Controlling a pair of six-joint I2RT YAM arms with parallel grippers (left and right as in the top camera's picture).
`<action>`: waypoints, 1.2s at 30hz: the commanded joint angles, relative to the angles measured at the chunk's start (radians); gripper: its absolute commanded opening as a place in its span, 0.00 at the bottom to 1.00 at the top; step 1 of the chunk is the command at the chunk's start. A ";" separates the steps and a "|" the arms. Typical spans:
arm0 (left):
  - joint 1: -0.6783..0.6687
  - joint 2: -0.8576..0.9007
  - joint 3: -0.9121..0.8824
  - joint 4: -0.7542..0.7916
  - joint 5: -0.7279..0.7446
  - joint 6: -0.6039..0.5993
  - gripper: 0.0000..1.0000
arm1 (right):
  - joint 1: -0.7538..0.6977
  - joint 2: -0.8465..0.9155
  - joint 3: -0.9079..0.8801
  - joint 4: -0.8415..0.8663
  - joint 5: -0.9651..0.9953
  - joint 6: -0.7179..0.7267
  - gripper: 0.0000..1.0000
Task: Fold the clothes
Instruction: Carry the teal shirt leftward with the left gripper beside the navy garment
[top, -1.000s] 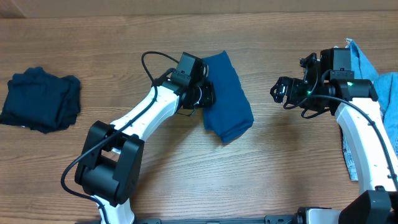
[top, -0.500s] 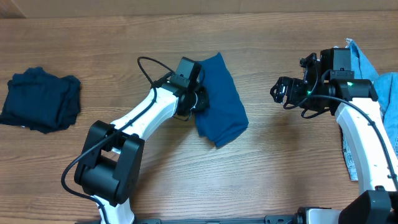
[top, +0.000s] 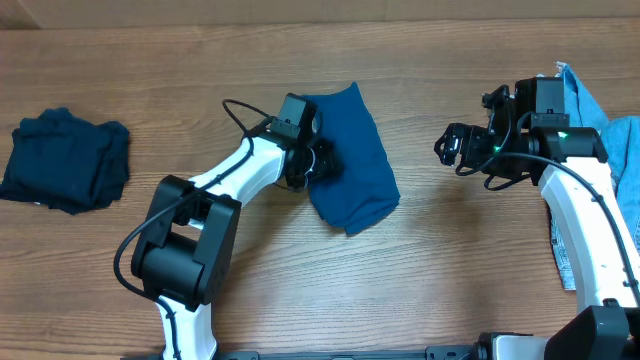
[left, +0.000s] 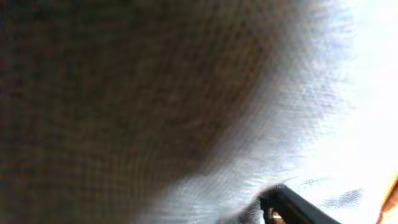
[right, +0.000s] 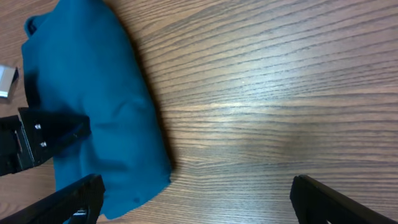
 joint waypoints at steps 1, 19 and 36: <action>-0.002 0.042 -0.029 -0.023 -0.061 -0.003 0.81 | -0.002 -0.005 0.016 0.006 -0.005 -0.011 1.00; 0.021 0.111 -0.029 0.061 0.120 0.056 0.04 | -0.002 -0.006 0.016 -0.009 -0.005 -0.011 0.99; 0.281 -0.382 -0.006 0.031 0.043 0.152 0.04 | -0.002 -0.006 0.016 -0.009 -0.005 -0.011 0.99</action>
